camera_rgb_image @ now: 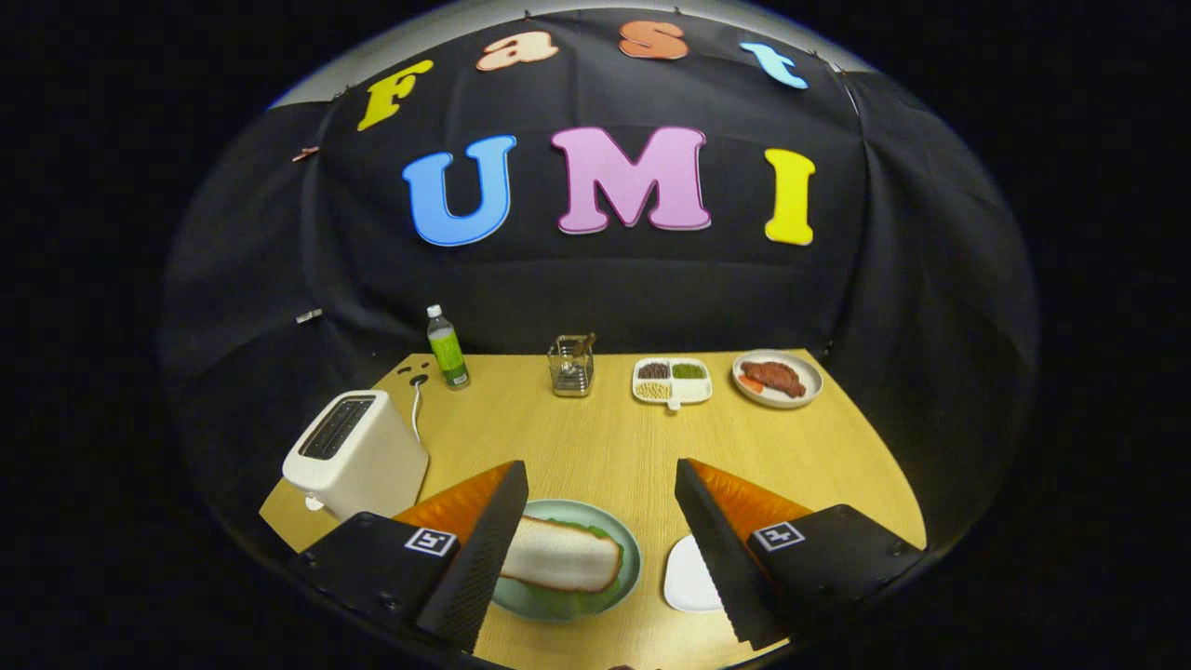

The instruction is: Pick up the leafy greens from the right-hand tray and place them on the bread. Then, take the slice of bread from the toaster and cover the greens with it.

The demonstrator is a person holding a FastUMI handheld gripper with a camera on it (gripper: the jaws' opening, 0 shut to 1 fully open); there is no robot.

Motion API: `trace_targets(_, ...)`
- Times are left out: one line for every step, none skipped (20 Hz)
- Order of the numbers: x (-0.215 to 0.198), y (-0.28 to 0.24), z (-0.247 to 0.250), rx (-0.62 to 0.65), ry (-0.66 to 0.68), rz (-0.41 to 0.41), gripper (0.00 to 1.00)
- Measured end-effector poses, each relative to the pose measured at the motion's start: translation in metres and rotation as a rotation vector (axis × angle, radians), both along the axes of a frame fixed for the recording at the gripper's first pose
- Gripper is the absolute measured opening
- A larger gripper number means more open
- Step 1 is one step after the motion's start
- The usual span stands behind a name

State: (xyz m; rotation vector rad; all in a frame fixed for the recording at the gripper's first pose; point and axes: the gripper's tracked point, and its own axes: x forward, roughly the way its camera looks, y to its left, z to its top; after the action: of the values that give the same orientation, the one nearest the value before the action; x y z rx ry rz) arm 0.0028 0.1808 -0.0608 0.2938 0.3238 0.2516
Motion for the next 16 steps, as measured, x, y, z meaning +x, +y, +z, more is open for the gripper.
trace_targets(-0.001,-0.002,0.015,-0.013,-0.035,0.011,0.99)
trace_targets(-0.002,-0.002,0.027,-0.023,-0.064,0.023,0.99)
trace_targets(-0.005,-0.003,0.039,-0.031,-0.088,0.030,0.99)
trace_targets(-0.007,-0.005,0.050,-0.033,-0.108,0.035,0.99)
trace_targets(-0.009,-0.007,0.060,-0.031,-0.131,0.038,0.99)
trace_targets(-0.012,-0.007,0.069,-0.031,-0.152,0.040,0.99)
trace_targets(-0.015,-0.009,0.074,-0.038,-0.169,0.041,0.99)
trace_targets(-0.019,-0.013,0.077,-0.050,-0.184,0.040,0.99)
trace_targets(-0.022,-0.017,0.079,-0.066,-0.199,0.035,0.99)
trace_targets(-0.026,-0.021,0.083,-0.076,-0.215,0.031,0.98)
trace_targets(-0.030,-0.025,0.086,-0.084,-0.230,0.023,0.96)
trace_targets(-0.032,-0.029,0.090,-0.087,-0.246,0.016,0.96)
trace_targets(-0.035,-0.034,0.093,-0.088,-0.258,0.008,0.96)
trace_targets(-0.036,-0.038,0.096,-0.087,-0.268,0.002,0.96)
trace_targets(-0.038,-0.041,0.097,-0.089,-0.272,-0.004,0.96)
trace_targets(-0.038,-0.045,0.097,-0.093,-0.272,-0.007,0.96)
